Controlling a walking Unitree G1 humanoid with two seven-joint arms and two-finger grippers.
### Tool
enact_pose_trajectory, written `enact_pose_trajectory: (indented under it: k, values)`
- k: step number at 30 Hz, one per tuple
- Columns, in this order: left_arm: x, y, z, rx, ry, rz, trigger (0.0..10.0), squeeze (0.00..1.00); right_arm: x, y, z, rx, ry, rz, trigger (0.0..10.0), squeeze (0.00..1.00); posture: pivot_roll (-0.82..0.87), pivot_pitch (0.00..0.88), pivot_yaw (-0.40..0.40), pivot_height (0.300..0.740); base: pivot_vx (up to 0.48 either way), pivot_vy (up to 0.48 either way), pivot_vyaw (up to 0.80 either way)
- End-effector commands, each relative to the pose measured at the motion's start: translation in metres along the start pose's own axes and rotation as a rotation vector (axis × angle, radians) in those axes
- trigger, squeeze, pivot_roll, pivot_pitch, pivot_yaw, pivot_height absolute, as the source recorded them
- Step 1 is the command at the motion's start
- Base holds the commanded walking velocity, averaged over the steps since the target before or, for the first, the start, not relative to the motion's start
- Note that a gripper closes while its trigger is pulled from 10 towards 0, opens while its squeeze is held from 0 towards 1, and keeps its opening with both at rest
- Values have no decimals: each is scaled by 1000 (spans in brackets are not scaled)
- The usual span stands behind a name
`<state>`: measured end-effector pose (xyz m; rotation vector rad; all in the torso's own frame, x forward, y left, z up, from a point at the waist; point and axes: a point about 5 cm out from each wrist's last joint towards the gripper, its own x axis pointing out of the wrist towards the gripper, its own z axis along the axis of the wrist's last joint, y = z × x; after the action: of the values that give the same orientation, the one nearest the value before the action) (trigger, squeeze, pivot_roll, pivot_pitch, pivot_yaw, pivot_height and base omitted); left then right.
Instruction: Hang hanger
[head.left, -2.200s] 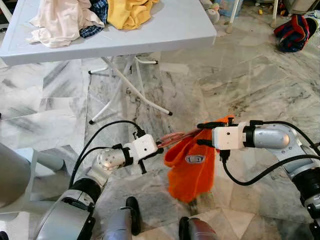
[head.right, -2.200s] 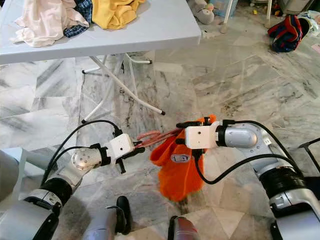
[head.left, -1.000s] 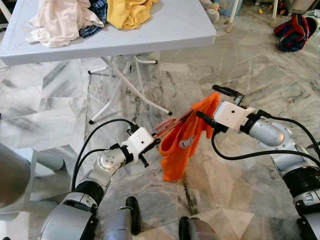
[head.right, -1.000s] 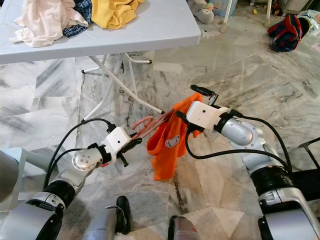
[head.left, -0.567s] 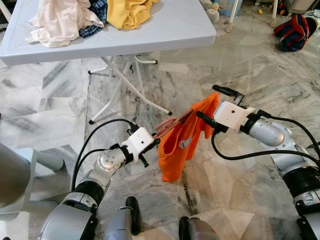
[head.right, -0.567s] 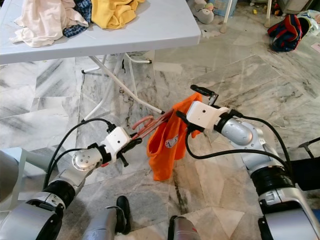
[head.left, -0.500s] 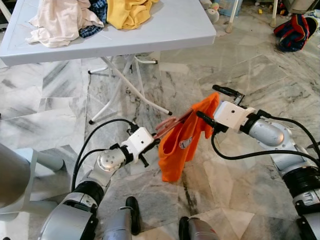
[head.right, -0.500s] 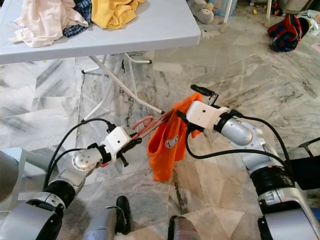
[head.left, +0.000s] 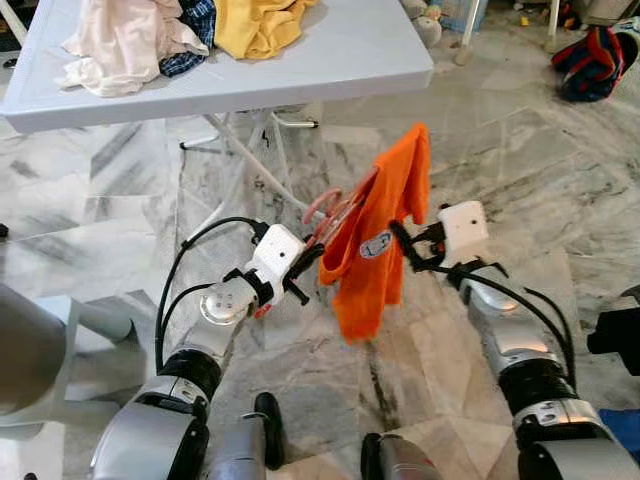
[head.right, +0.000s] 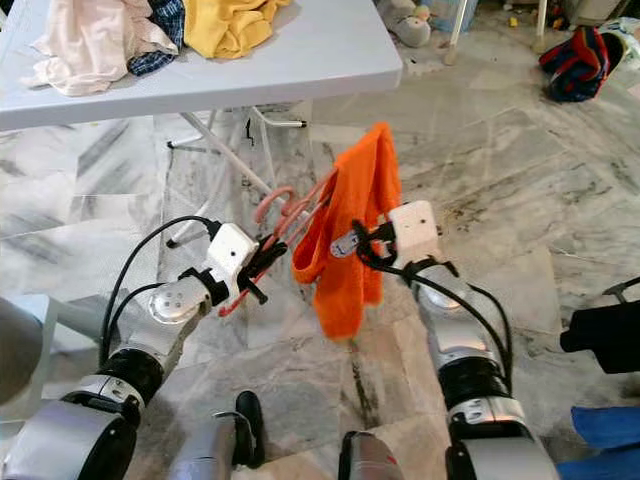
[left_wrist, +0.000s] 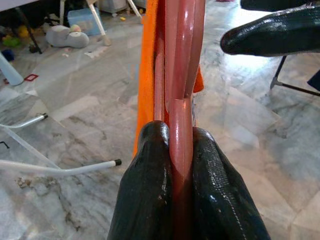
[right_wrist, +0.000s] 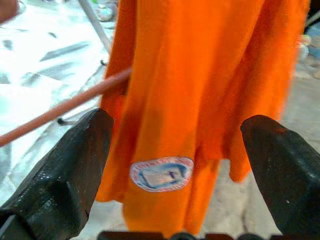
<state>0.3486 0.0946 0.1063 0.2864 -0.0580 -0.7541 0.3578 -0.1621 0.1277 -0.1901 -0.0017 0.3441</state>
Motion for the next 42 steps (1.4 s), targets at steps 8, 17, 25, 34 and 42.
enact_pose_trajectory:
  k: [8, 17, 25, 34, 42]
  values:
    - [5, -7, 13, 4, -61, -76, 0, 0, 5, 27, 0, 43, -35, 38, 10000, 0, -11, 262, 41, 740, 0, 0, 0]
    - [1, -20, 17, -18, -107, -164, 0, 0, 9, 31, -1, 63, -40, -18, 10000, 0, -11, 264, 40, 740, 0, 0, 0]
    - [-6, -24, 17, -9, -104, -200, 0, 0, 10, 24, -1, 63, -37, -70, 10000, 0, -10, 262, 36, 740, 0, 0, 0]
    - [-9, -18, 12, -7, -62, -163, 0, 0, 10, 16, 1, 35, -44, -96, 10000, 0, -9, 262, 35, 740, 0, 0, 0]
    - [-9, -17, 10, -10, -45, -156, 0, 0, 7, 5, 1, 29, -52, -131, 10000, 0, -18, 258, 34, 740, 0, 0, 0]
